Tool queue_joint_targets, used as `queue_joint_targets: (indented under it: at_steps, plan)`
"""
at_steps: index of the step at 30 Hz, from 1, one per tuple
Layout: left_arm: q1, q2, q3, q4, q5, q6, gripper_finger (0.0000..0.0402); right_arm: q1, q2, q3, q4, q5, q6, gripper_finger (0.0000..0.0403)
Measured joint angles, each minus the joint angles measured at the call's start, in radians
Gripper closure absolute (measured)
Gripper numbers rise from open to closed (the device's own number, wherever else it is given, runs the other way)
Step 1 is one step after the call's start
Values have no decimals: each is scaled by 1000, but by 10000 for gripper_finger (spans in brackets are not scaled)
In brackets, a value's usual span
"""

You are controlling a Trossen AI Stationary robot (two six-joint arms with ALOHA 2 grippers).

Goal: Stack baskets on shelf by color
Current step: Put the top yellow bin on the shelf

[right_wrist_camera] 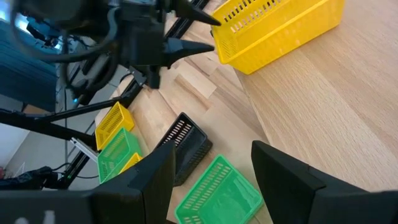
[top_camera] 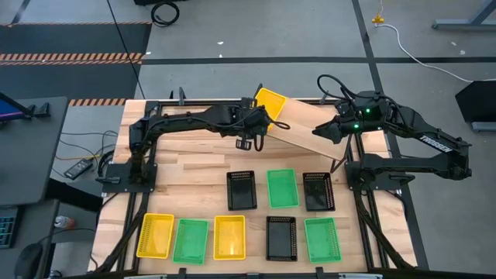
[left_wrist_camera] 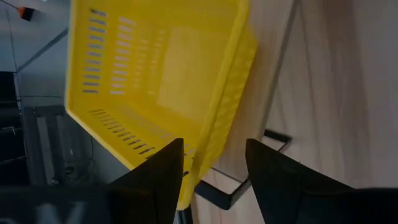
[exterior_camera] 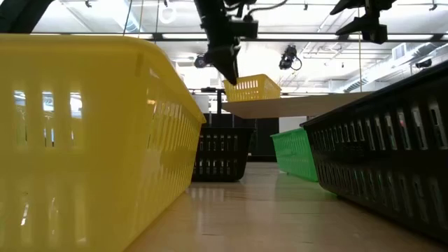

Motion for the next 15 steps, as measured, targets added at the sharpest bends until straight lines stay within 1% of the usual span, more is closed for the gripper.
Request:
queue_joint_targets:
  at_steps: [3,6,12,13,14,15]
  plan:
    - [-24,-12,12,-7,0,-57,222,0,0,0,6,0,-5,186]
    - [-45,-17,51,1,1,-123,225,0,0,0,7,0,-6,186]
    - [-52,-21,67,147,5,-128,224,0,0,0,7,3,-8,186]
    - [-46,-17,67,158,17,-131,224,0,0,0,7,3,-8,186]
    - [-39,-13,67,165,51,-132,225,0,0,0,7,2,-8,186]
    - [-31,-10,67,158,108,-131,226,0,0,0,7,-2,-8,186]
